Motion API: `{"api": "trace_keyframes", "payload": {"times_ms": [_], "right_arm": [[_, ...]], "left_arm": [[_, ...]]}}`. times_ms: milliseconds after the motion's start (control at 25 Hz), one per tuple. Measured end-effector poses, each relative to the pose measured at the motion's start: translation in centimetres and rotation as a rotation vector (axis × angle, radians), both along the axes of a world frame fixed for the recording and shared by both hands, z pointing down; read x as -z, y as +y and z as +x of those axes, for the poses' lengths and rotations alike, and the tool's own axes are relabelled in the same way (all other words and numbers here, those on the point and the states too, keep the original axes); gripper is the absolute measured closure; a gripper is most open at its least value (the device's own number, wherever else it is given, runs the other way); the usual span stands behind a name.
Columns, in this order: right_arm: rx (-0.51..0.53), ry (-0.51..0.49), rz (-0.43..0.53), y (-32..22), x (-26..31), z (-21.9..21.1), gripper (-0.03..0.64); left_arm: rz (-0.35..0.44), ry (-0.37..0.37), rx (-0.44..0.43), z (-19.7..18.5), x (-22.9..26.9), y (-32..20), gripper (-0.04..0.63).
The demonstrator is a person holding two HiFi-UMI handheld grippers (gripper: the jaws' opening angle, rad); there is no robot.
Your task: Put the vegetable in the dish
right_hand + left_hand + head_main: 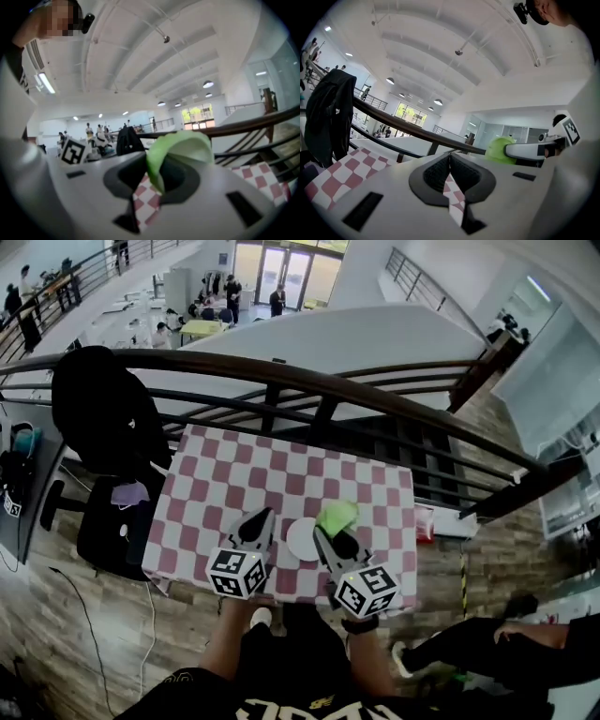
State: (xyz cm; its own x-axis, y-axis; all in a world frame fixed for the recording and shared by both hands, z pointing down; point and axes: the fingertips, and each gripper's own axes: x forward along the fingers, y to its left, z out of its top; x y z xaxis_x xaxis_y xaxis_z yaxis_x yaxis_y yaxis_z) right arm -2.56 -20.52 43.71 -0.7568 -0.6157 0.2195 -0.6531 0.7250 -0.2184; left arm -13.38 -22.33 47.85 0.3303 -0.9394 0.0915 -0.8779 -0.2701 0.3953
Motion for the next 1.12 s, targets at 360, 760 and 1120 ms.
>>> {"api": "trace_keyframes", "payload": {"times_ms": [360,760,1120], "right_arm": [[0.05,-0.038,-0.114,-4.2,-4.6,1.2,0.529],[0.421,-0.006,-0.098,-0.7,-8.9,0.9,0.529],[0.578,0.066,-0.029,2.1,-11.6,-0.7,0.529]], "left_arm": [[0.019,0.002,-0.059,0.6,-1.5,-3.1,0.574],[-0.144,0.381,-0.3,4.6,-5.5,-4.3,0.463],[-0.434,1.085,-0.608,10.1,-8.0,-3.2,0.147]]}}
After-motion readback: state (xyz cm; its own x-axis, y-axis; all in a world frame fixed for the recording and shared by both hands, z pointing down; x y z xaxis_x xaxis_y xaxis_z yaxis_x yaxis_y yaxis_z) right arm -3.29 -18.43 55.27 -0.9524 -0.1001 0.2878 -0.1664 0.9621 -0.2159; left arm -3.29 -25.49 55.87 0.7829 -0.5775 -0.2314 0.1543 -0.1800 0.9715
